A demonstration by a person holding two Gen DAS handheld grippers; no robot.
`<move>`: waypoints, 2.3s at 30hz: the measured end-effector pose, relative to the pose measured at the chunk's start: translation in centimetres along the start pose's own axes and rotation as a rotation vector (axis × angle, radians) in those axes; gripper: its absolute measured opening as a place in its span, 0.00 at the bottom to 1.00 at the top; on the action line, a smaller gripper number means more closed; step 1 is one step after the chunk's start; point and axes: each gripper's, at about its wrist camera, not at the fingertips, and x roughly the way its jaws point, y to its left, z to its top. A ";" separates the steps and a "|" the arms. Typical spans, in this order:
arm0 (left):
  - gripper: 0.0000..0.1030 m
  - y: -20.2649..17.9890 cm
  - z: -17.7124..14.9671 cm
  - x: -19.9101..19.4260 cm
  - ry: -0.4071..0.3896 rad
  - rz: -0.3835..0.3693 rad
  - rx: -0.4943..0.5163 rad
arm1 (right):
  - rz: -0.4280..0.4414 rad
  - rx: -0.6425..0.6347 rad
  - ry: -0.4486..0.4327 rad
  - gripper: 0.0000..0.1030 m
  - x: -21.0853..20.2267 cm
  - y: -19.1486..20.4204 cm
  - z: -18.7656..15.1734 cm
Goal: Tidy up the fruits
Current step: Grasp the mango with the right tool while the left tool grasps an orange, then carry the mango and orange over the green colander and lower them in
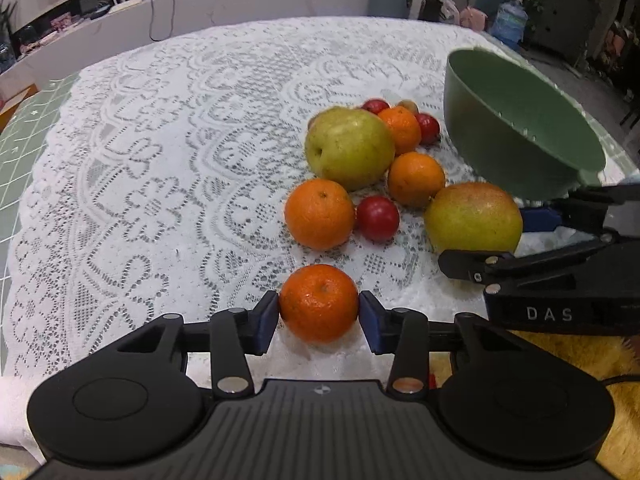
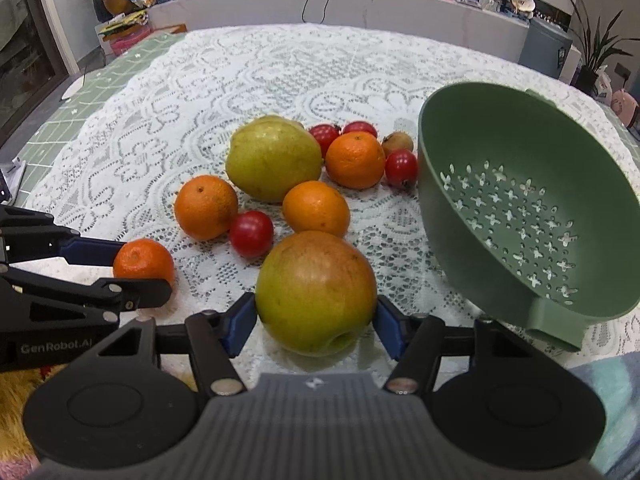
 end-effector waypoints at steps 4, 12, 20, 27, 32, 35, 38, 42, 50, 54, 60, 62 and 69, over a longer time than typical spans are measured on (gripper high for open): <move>0.47 -0.1 0.1 -1.2 -0.046 0.011 -0.040 | 0.016 0.001 -0.044 0.59 -1.0 -0.1 -0.3; 0.47 -1.4 0.9 -4.1 -0.141 0.029 -0.054 | 0.084 0.043 -0.149 0.59 -3.9 -1.0 -0.9; 0.47 -3.7 4.1 -6.1 -0.198 -0.007 -0.018 | 0.066 0.054 -0.268 0.59 -8.3 -3.3 0.1; 0.47 -7.5 8.2 -6.0 -0.221 -0.079 0.074 | -0.023 0.021 -0.271 0.59 -10.1 -7.9 2.3; 0.47 -10.8 10.6 -4.2 -0.187 -0.105 0.173 | -0.019 -0.003 -0.175 0.59 -9.3 -11.7 3.9; 0.47 -12.6 11.8 -2.8 -0.164 -0.118 0.227 | -0.039 -0.032 -0.110 0.59 -8.1 -13.1 4.4; 0.47 -14.0 12.7 -1.3 -0.137 -0.134 0.278 | -0.057 -0.059 -0.060 0.59 -7.0 -14.2 4.7; 0.47 -15.6 13.4 0.7 -0.096 -0.131 0.368 | -0.031 -0.054 0.005 0.59 -5.3 -15.5 5.2; 0.47 -16.4 14.6 4.3 -0.008 -0.140 0.436 | -0.005 -0.124 0.119 0.59 -2.1 -15.8 6.2; 0.47 -16.6 14.5 5.3 0.017 -0.142 0.467 | -0.008 -0.163 0.166 0.59 -0.8 -15.7 6.3; 0.47 -16.9 14.6 6.9 0.068 -0.149 0.488 | 0.005 -0.181 0.216 0.58 0.2 -15.8 6.2; 0.47 -16.8 14.6 7.6 0.087 -0.150 0.488 | 0.010 -0.192 0.233 0.58 0.5 -15.7 6.2; 0.47 -16.6 14.4 9.2 0.141 -0.140 0.487 | 0.001 -0.242 0.243 0.58 0.3 -15.0 6.5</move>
